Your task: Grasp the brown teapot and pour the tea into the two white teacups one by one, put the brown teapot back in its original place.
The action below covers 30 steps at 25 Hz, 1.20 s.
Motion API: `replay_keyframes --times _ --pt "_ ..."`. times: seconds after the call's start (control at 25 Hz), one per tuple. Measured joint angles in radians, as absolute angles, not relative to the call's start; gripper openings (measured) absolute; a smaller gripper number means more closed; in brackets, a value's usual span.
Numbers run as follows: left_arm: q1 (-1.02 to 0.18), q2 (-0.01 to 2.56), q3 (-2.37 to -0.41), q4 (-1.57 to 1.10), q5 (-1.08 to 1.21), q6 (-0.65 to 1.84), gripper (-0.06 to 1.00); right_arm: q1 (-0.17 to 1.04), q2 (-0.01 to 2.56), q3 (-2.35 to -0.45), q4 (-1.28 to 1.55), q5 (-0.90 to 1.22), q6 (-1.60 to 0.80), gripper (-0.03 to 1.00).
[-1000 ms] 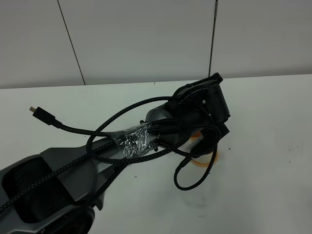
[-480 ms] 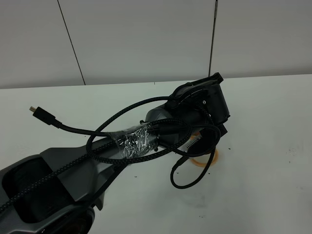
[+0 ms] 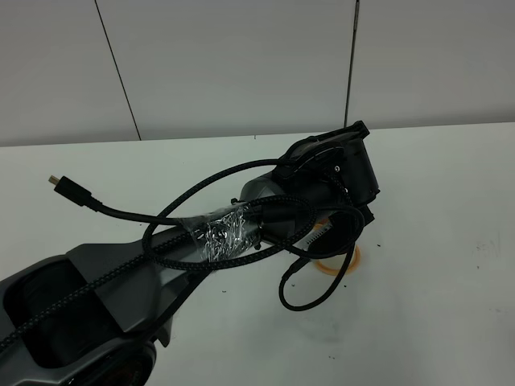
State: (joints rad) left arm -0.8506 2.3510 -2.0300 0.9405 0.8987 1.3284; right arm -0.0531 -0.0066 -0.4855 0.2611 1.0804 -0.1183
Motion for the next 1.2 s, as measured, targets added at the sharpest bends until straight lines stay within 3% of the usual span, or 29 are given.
replay_keyframes --times 1.2 --pt "-0.851 2.351 -2.030 0.940 0.893 1.333 0.17 -0.053 -0.007 -0.486 0.261 1.080 -0.118 0.24"
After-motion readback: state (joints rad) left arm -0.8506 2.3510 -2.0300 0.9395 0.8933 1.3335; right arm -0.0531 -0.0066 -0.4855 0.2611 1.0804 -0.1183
